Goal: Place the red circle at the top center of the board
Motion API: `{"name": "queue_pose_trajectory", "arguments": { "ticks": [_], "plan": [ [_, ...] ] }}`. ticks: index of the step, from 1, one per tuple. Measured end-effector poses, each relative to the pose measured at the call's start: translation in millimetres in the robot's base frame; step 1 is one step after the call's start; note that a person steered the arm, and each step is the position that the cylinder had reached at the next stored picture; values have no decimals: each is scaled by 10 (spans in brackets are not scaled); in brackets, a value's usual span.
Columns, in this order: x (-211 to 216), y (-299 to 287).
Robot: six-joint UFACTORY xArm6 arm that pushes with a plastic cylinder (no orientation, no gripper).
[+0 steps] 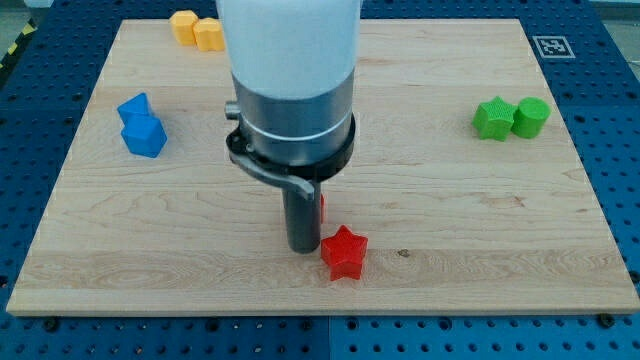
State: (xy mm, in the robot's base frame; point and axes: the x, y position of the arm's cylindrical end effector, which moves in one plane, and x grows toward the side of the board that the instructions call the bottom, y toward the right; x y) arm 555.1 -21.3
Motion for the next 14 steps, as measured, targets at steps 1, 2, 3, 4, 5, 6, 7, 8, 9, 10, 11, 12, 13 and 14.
{"name": "queue_pose_trajectory", "arguments": {
  "ticks": [1, 2, 3, 4, 5, 6, 7, 8, 9, 10, 11, 12, 13, 14],
  "plan": [
    [-184, 41],
    [-407, 70],
    [-694, 71],
    [-1005, 71],
    [-1312, 71],
    [-1593, 71],
    [-1750, 58],
    [-1750, -108],
    [-1753, -240],
    [-1869, -244],
    [-2016, -142],
    [-2185, -61],
    [-2432, 95],
    [-2541, 261]
  ]
}}
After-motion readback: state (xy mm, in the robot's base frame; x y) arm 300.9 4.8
